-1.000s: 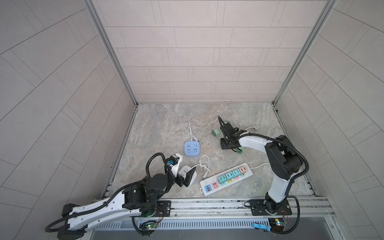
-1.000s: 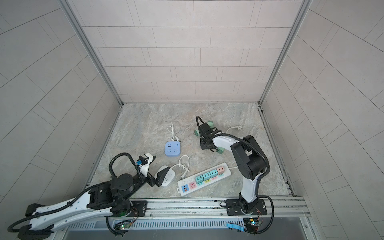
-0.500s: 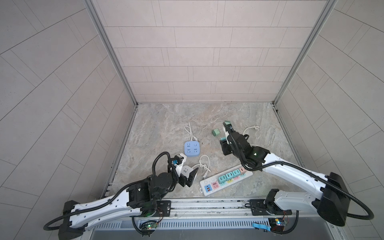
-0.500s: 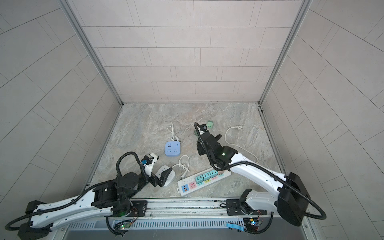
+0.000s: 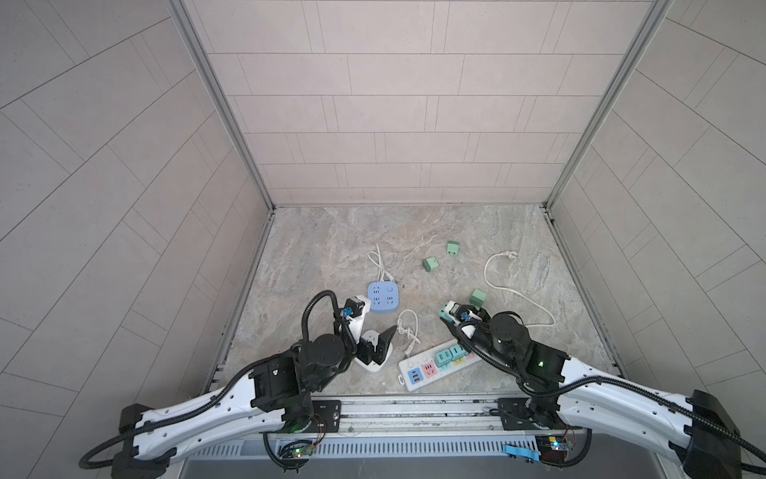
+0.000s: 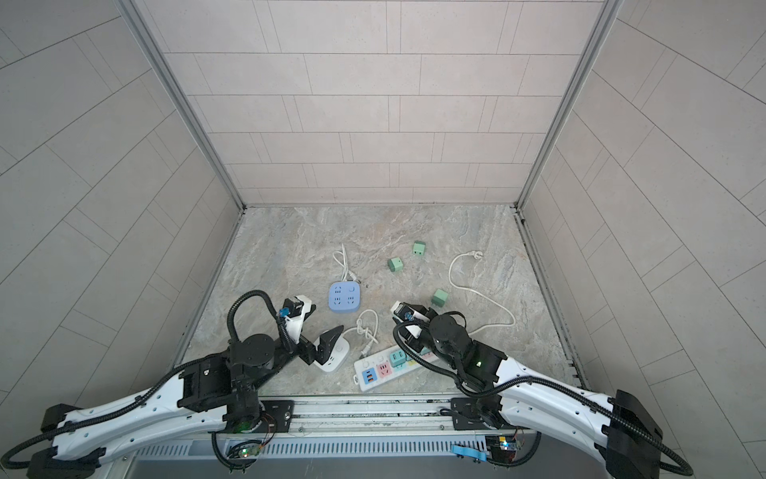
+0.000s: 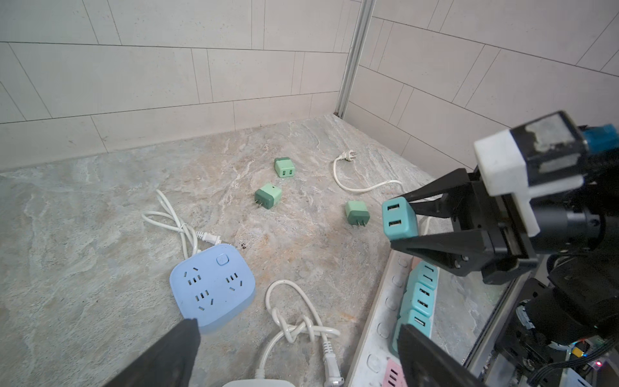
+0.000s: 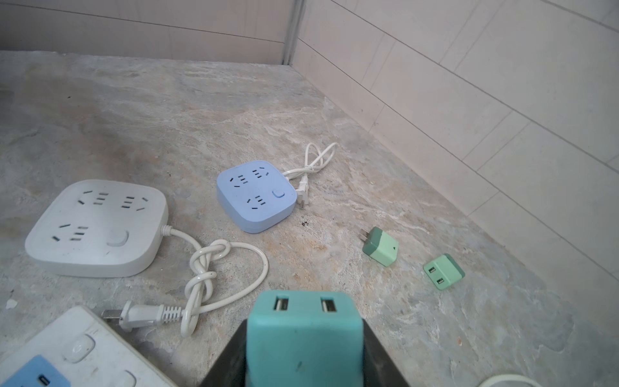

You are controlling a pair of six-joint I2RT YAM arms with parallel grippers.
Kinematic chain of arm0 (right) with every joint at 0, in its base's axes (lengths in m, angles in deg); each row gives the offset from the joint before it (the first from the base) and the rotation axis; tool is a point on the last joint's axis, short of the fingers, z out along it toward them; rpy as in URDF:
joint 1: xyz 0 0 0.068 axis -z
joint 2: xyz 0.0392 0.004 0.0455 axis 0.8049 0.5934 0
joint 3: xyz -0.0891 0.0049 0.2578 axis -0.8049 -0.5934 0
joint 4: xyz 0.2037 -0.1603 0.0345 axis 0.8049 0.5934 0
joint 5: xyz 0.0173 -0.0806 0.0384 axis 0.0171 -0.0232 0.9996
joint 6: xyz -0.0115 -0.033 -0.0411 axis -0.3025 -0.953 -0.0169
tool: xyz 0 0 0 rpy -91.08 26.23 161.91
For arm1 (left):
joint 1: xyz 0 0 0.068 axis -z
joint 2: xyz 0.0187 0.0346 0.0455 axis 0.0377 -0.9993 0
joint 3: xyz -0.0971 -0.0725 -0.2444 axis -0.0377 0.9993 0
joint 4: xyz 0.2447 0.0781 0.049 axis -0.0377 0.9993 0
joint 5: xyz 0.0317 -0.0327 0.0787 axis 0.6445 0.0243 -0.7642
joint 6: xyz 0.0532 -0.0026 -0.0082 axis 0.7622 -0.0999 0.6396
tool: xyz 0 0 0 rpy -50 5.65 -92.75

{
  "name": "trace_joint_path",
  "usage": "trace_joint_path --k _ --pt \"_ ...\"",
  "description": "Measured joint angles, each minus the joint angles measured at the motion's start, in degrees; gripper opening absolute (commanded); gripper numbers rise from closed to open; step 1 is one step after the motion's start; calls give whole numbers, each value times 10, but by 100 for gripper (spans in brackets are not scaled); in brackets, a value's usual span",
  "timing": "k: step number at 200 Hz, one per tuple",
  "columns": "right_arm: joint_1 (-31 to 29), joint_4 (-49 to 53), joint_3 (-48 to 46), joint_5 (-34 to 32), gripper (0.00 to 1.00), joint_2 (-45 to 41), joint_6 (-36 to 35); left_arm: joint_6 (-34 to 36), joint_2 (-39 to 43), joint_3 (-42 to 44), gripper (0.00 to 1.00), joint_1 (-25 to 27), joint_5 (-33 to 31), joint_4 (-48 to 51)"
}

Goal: Insert the plug
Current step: 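Lift the teal adapter with the right gripper toward the left gripper, then close the left gripper on the teal adapter while the right gripper holds it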

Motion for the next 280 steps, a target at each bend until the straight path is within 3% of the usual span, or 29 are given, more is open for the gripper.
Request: trace_joint_path --k 62,135,280 --pt "-69 -42 -19 17 23 -37 -112 -5 -149 -61 75 -6 126 -26" --pt "-113 -45 -19 16 22 -35 -146 -8 -235 -84 69 -6 212 -73" --pt "-145 -47 20 12 20 9 -153 -10 -260 -85 66 -6 259 -114"
